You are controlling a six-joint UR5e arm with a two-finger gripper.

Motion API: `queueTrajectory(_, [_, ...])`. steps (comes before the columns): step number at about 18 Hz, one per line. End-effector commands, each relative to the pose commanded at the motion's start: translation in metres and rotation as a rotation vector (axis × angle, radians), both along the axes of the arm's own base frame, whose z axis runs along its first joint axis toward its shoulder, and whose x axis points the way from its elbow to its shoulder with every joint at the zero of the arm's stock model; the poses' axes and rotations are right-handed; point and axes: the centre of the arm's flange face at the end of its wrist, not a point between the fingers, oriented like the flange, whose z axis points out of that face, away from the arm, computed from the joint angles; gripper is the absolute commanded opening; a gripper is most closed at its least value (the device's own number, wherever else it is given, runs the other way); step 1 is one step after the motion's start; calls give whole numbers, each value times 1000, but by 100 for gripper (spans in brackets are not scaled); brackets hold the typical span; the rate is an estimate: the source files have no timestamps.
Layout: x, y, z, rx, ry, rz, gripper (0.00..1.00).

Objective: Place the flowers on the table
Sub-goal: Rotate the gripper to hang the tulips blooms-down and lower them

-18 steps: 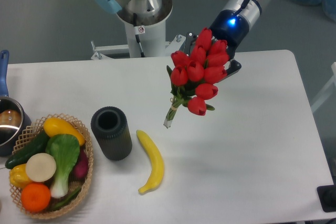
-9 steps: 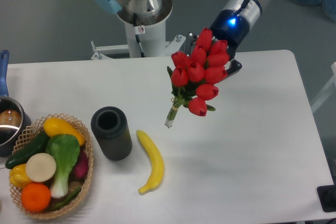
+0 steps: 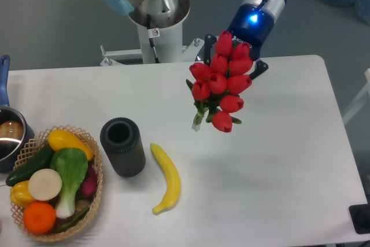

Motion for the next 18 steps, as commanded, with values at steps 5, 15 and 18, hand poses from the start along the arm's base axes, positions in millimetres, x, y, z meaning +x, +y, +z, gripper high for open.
queueTrajectory(5, [5, 8, -8, -199, 86, 54, 38])
queueTrajectory(15, [22, 45, -57, -637, 260, 64, 37])
queueTrajectory(18, [17, 39, -69, -718, 286, 70, 37])
